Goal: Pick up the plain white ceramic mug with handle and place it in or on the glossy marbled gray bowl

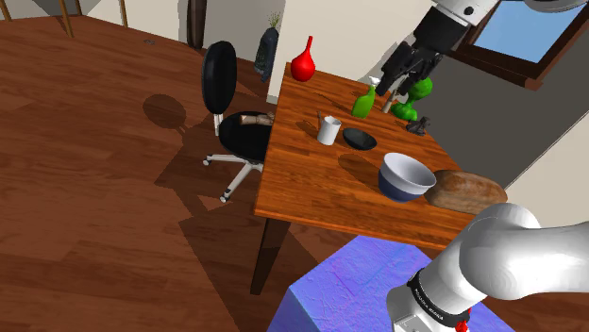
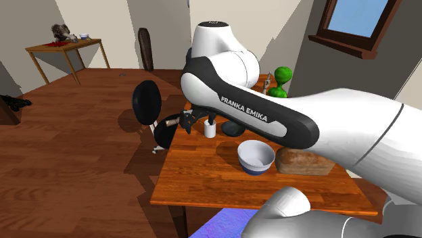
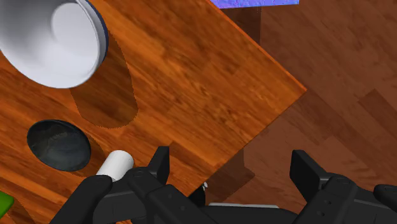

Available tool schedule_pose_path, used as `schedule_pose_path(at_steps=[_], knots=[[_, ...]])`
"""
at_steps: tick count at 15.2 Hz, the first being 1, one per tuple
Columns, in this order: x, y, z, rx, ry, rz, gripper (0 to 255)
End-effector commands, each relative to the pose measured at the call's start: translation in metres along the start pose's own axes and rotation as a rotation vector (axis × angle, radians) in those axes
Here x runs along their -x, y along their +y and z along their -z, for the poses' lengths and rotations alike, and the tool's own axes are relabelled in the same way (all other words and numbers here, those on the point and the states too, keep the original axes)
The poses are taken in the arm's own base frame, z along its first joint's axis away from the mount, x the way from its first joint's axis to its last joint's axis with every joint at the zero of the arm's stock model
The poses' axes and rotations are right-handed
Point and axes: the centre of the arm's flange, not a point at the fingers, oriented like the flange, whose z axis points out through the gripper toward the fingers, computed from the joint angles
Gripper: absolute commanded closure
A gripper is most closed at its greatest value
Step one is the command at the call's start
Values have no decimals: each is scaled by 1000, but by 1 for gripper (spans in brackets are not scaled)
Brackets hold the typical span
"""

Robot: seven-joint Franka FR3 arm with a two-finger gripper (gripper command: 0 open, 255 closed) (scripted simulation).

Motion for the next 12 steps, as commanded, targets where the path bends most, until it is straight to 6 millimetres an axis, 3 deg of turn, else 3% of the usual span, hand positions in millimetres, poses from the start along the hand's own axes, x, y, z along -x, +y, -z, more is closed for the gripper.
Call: schedule_pose_path(at_steps=[1, 12], knots=[[0, 0, 0, 0, 0, 0, 0], [-85, 78, -95, 0, -54, 66, 0]])
